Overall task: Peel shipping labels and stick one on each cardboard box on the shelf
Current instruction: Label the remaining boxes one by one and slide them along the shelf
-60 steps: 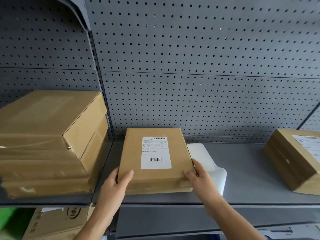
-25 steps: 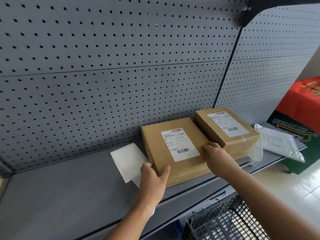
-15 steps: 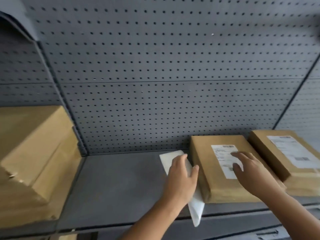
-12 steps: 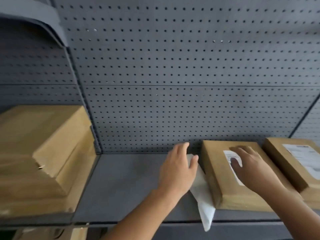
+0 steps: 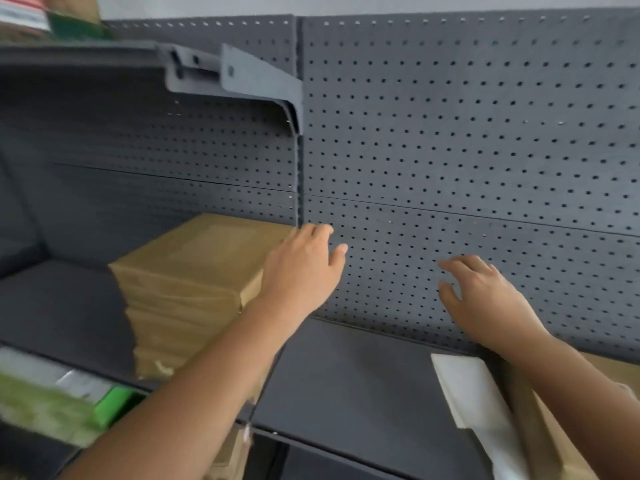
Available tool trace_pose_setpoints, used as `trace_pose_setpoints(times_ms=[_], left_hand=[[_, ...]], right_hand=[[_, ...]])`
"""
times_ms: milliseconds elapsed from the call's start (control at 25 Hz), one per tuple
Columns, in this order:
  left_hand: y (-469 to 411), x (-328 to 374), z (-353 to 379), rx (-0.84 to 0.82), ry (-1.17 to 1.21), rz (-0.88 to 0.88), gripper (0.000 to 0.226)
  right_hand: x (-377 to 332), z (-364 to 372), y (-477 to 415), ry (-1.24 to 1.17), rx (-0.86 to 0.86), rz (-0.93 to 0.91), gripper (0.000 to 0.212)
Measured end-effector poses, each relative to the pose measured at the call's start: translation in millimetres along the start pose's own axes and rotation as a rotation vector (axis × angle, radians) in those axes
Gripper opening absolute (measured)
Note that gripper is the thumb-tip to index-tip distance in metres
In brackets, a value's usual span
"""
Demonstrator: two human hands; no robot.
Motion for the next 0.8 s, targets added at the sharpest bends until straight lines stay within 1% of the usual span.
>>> trace_pose_setpoints(times_ms=[240, 360, 440, 520, 600, 640, 800], left_hand=[[33, -123, -50, 0.028, -0.155, -0.214, 0.048], [57, -180, -64, 0.02, -0.172, -0.323, 0.048], [71, -217, -70, 0.013, -0.139, -0.407, 0.049], [84, -249, -70, 0.013, -0.091, -0.496, 0.05], [98, -275, -67, 0.023, 0.025, -0.59, 0.053], [104, -284, -63, 0.038, 0.128, -0.64, 0.054], [120, -300, -41, 0.126, 0.751, -0.906, 0.054]], right_hand=[[-112, 20, -18, -0.04, -0.012, -0.168, 0.04], [-169, 35, -23, -0.115, -0.059, -0.219, 0.043], [-204, 51, -26, -0.188, -0.12, -0.227, 0.044], [-229, 68, -28, -0.274, -0.19, -0.183, 0.047], [-246, 83, -28, -0.41, -0.268, -0.095, 0.052], [-250, 92, -27, -0.499, -0.322, -0.019, 0.055], [-247, 129, -19, -0.879, -0.551, 0.377, 0.071]])
Point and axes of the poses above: each hand's wrist, its own y-axis away from the middle knuckle, its own z-axis out of the palm, x = y × z, the point moved 4 cm from there along -y, towards the middle knuckle, and after that the axes turned 12 degrees about z, right-handed, at the moved point
